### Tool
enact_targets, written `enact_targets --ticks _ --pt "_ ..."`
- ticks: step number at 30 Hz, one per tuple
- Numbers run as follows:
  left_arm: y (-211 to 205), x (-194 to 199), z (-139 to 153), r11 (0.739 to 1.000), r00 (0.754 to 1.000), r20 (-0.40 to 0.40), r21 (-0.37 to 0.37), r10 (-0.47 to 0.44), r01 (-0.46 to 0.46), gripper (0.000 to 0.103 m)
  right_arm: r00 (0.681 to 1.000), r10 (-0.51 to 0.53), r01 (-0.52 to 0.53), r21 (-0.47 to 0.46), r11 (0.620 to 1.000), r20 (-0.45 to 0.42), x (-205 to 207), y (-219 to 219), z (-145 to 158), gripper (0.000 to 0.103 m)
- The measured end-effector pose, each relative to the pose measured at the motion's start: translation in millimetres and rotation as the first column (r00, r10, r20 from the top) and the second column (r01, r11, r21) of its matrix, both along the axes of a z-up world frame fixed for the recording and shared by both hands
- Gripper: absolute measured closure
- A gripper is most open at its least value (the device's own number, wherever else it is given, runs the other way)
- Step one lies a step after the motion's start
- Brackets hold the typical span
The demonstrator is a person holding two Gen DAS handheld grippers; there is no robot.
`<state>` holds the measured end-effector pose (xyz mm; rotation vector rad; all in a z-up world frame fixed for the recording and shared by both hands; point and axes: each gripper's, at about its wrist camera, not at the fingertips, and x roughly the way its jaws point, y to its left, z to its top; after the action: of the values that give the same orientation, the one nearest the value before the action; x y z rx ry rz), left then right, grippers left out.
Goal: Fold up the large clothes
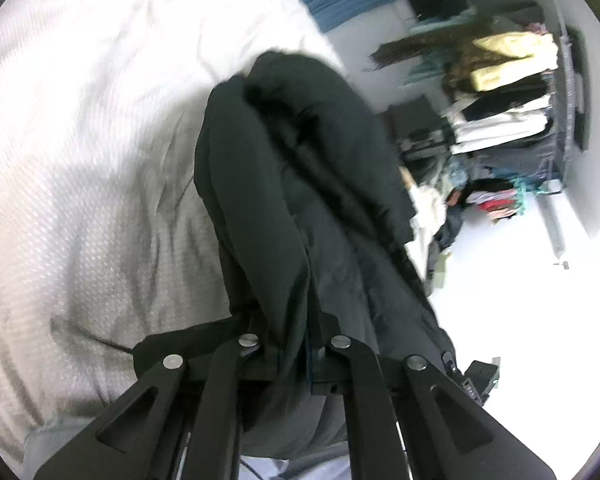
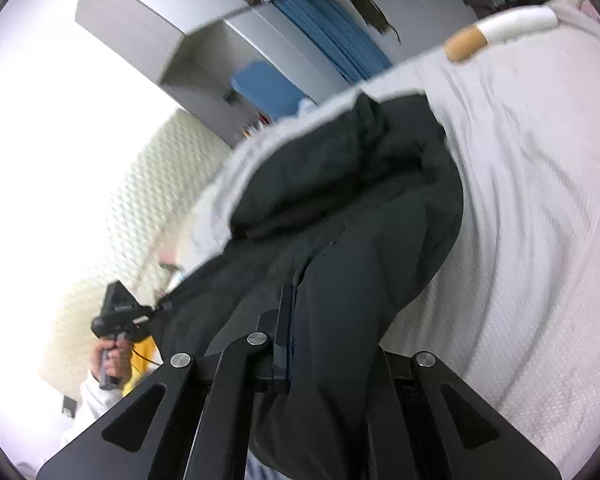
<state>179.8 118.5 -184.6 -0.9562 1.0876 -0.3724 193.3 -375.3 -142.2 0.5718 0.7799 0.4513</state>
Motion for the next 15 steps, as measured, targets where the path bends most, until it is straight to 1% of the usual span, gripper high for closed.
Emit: enact_targets --ticks 3,5,7,9,11,15 --pt "8 -11 28 1.000 0.999 0.045 -0.001 -0.002 0.002 0.101 0.998 0.000 -0.001 0.020 1.000 0.064 -19 -7 25 0.099" --pt "27 -28 46 1.000 0.997 0.076 -0.009 -0.010 0.011 0.102 0.995 0.006 -0.008 0.026 1.000 0.101 -35 -8 38 0.099" --pt "34 -39 65 1.000 0.995 0.101 -0.005 -0.019 0.019 0.102 0.992 0.006 -0.012 0.045 0.999 0.128 -49 -3 50 0.099" --pt "37 -57 81 0.999 0.992 0.122 -0.005 -0.032 0.033 0.102 0.988 0.011 -0.020 0.057 0.998 0.157 -72 -3 61 0.099" --pt "43 -73 93 0.999 0.990 0.134 -0.004 -0.043 0.044 0.102 0.986 0.010 -0.022 0.067 0.997 0.169 -88 3 66 0.099" --pt "52 -123 118 0.997 0.986 0.147 0.010 -0.074 0.073 0.102 0.985 0.006 -0.023 0.095 0.995 0.175 -126 6 68 0.099"
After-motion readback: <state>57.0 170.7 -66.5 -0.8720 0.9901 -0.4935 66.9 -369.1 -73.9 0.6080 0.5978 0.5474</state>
